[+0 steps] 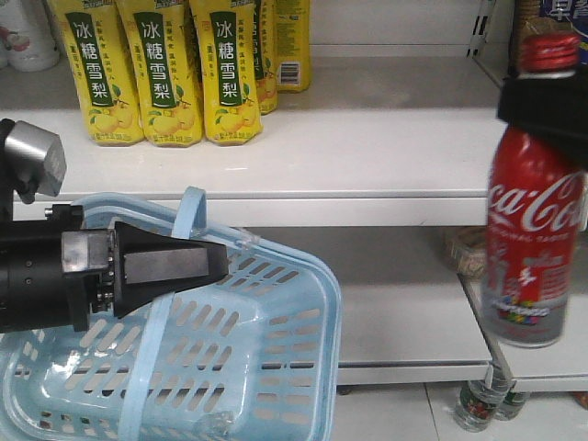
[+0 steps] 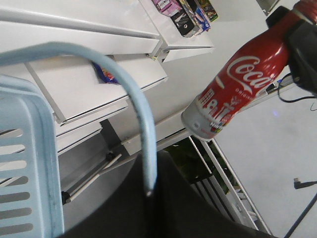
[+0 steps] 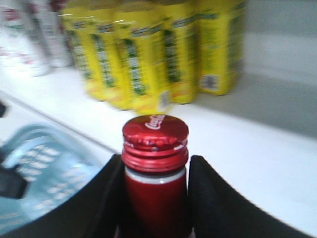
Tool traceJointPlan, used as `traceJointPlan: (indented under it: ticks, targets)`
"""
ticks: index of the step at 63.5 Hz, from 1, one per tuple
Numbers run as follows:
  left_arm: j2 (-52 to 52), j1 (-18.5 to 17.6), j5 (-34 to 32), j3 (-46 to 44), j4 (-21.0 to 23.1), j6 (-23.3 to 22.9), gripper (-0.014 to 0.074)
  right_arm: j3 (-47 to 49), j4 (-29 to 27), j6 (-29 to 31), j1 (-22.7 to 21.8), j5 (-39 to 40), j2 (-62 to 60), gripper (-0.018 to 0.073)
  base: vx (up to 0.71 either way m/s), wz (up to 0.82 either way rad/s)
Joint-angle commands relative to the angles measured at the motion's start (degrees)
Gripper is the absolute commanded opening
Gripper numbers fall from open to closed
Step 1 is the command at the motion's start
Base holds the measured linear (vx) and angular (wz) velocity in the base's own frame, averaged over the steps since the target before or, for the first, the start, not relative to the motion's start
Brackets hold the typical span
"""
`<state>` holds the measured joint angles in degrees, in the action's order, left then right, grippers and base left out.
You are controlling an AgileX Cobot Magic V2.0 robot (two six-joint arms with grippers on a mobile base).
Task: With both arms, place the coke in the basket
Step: 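Close the right gripper on the bottle neck and lift it off the shelf, then carry the bottle with the right gripper over the basket and lower it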
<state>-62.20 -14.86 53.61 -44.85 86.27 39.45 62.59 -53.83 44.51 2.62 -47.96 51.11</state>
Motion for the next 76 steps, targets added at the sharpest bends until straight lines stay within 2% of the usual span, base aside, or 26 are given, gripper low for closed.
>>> traceJointPlan:
  ticks: [1,5,9,16,23,29,36,43,58,67,76]
  targets:
    - [1.3,-0.2,0.7,-1.3,4.8,0.5,-0.0006,-2.4,-16.6,8.9,0.0,2.3,0.3,-0.0005,0.00,0.00]
    - [1.3,-0.2,0.7,-1.3,4.8,0.5,-0.0006,-5.0,-21.2,12.8,1.6,2.2,1.1,-0.0004,0.00,0.00]
    - [1.3,-0.2,0.7,-1.3,4.8,0.5,-0.0006,-7.1,-23.5,15.3,5.7,3.5,2.2,-0.0004,0.00,0.00]
    - [1.3,-0.2,0.7,-1.3,4.8,0.5,-0.0006,-8.9,-23.1,16.1,14.4,10.0,5.2,-0.0004,0.00,0.00]
    - [1.3,-0.2,0.7,-1.3,4.8,0.5,-0.0006,-10.1,-22.4,18.2,24.4,21.5,7.7,-0.0003,0.00,0.00]
    - [1.3,-0.2,0.7,-1.3,4.8,0.5,-0.0006,-10.3,-21.6,18.1,30.8,27.2,10.9,-0.0003,0.00,0.00]
    - [1.3,-0.2,0.7,-1.3,4.8,0.5,-0.0006,-10.3,-20.5,18.5,35.0,31.7,15.6,-0.0003,0.00,0.00]
    - [1.3,-0.2,0.7,-1.3,4.8,0.5,-0.0006,-10.3,-20.3,18.5,36.5,32.7,19.7,-0.0003,0.00,0.00]
    - [1.3,-0.2,0.7,-1.3,4.8,0.5,-0.0006,-10.3,-20.3,18.9,36.5,32.6,22.6,0.0020,0.00,0.00]
    - [1.3,-0.2,0.7,-1.3,4.8,0.5,-0.0006,-10.3,-20.3,22.2,36.5,31.5,22.6,0.0120,0.00,0.00]
    - [1.3,-0.2,0.7,-1.3,4.8,0.5,-0.0006,-10.2,-20.3,23.3,36.5,31.8,22.6,0.0316,0.00,0.00]
